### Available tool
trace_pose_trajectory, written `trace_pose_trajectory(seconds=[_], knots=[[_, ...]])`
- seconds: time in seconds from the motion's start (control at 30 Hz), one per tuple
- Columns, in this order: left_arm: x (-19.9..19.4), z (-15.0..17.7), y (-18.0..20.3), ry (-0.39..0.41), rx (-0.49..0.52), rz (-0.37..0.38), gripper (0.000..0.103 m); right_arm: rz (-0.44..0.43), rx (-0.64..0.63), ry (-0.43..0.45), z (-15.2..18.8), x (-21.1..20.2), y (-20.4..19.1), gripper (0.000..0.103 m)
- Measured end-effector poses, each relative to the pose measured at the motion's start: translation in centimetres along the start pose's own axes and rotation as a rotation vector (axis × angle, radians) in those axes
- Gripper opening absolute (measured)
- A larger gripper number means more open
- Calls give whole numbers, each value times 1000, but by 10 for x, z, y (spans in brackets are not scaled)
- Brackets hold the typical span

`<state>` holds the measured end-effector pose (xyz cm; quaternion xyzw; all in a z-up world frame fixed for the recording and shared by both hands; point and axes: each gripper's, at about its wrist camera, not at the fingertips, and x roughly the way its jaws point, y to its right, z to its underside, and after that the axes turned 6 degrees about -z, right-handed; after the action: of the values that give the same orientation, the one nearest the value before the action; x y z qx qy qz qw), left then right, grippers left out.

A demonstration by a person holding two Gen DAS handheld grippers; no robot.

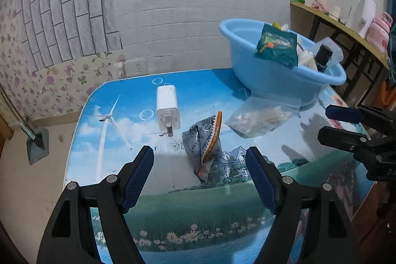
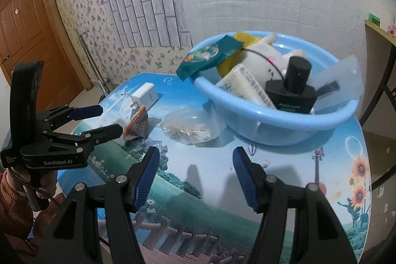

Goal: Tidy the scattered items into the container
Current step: 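Grasp the grey snack bag with the left tool while the right tool grasps the cotton-swab bag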

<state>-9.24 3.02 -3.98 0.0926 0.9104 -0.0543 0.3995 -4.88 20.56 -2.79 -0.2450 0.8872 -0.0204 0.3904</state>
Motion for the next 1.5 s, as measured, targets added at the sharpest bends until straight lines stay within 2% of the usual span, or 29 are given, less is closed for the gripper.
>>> trace_pose_trajectory(seconds=[0.07,0.13,0.2,0.23,0.57,0.77,0.93,0.97,1.0,1.1,1.3,1.5], knots=[[6,0,3,-11,10,8,75,9,2,-13,0,6,0,61],[13,-2,5,-23,15,24,63,20,8,-23,-2,12,1,62],[20,-3,6,-46,23,30,48,26,19,-32,-5,19,3,68],[24,-4,6,-57,25,33,47,27,31,-34,-6,23,4,69],[44,-10,7,-87,55,19,46,28,95,-64,-17,56,10,75],[47,-12,8,-87,77,23,37,27,114,-70,-22,72,12,75],[47,-10,6,-83,73,28,35,-7,119,-59,-25,79,12,74],[47,-10,7,-82,75,25,35,-8,109,-53,-25,79,11,66],[46,-9,7,-81,76,22,35,-12,92,-51,-25,79,9,54],[45,-8,7,-82,69,17,34,-13,58,-52,-24,78,5,41],[36,-6,5,-75,49,12,34,-46,35,-47,-24,71,3,31],[17,-6,6,-44,38,3,34,-57,13,-15,-23,52,-1,28]])
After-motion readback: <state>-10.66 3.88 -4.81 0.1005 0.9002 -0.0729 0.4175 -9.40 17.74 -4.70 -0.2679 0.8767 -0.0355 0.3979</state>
